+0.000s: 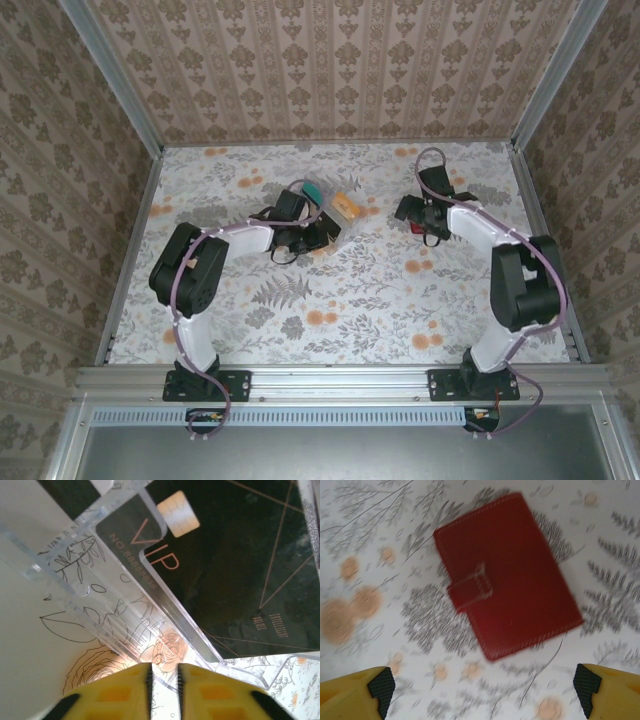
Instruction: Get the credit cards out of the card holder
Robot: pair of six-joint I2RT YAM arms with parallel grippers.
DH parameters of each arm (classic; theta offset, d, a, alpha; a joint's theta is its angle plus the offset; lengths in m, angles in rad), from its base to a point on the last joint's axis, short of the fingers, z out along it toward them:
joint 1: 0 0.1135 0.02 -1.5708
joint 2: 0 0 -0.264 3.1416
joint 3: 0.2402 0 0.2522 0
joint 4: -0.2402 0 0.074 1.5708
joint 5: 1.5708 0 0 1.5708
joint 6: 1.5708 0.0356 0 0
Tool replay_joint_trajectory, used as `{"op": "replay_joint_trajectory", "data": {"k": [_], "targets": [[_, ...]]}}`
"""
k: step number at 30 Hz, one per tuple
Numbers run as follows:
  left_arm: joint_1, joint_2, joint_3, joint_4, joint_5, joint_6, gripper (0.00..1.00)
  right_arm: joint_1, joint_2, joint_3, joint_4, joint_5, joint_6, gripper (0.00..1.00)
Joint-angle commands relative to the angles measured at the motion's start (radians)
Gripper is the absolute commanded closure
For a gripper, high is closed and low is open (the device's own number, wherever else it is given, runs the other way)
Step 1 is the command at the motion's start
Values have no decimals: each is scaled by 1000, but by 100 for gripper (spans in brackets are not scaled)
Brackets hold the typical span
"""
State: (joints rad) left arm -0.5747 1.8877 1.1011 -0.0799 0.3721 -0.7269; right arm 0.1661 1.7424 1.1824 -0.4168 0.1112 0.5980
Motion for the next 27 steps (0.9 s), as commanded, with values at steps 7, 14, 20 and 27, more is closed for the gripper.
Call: {"op": "replay_joint_trajectory", "data": {"k": [7,14,20,27], "targets": [[5,-103,-55,-35,-46,-14,56,-37,294,276,-129,53,-184,17],[26,-176,-86,-89,-107,-6,46,-24,316,271,-187,-71,-179,28],[40,-200,-84,-142,-193,11,40,42,249,160,-232,-138,-172,28],[68,-237,-137,-98,-216,-29,32,169,75,-50,-241,-238,-60,28]]}}
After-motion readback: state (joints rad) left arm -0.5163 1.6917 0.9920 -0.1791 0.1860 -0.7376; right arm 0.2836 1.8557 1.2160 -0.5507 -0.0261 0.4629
